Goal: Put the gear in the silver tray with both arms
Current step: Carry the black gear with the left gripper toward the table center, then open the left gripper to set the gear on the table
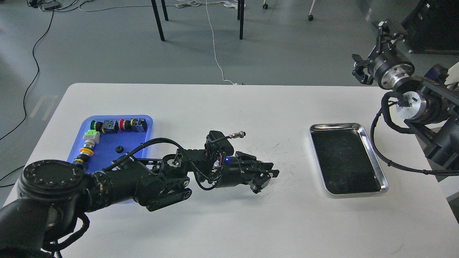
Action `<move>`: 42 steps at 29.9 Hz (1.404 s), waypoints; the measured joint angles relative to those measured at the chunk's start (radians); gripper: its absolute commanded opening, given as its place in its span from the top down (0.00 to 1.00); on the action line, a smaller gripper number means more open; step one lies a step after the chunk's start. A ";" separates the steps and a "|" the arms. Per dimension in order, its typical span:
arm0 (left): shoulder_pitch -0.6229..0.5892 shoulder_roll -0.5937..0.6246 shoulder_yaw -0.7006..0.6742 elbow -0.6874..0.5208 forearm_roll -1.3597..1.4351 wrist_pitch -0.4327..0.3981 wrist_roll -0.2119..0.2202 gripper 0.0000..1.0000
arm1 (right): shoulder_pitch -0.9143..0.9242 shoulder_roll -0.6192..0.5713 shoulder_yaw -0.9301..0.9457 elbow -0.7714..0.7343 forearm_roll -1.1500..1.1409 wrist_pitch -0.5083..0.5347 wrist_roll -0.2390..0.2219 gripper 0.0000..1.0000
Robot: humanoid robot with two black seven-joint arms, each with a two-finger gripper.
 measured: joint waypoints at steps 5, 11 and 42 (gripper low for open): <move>0.001 0.000 0.000 -0.001 -0.002 0.000 0.000 0.61 | 0.000 -0.004 -0.001 0.001 -0.001 0.000 0.000 0.01; 0.001 0.000 -0.001 -0.004 -0.017 -0.002 0.000 0.52 | -0.009 -0.009 -0.006 0.003 -0.004 0.003 0.000 0.01; -0.114 0.162 -0.232 0.005 -0.556 -0.010 0.000 0.02 | 0.026 -0.179 -0.174 0.241 -0.346 0.136 0.012 0.03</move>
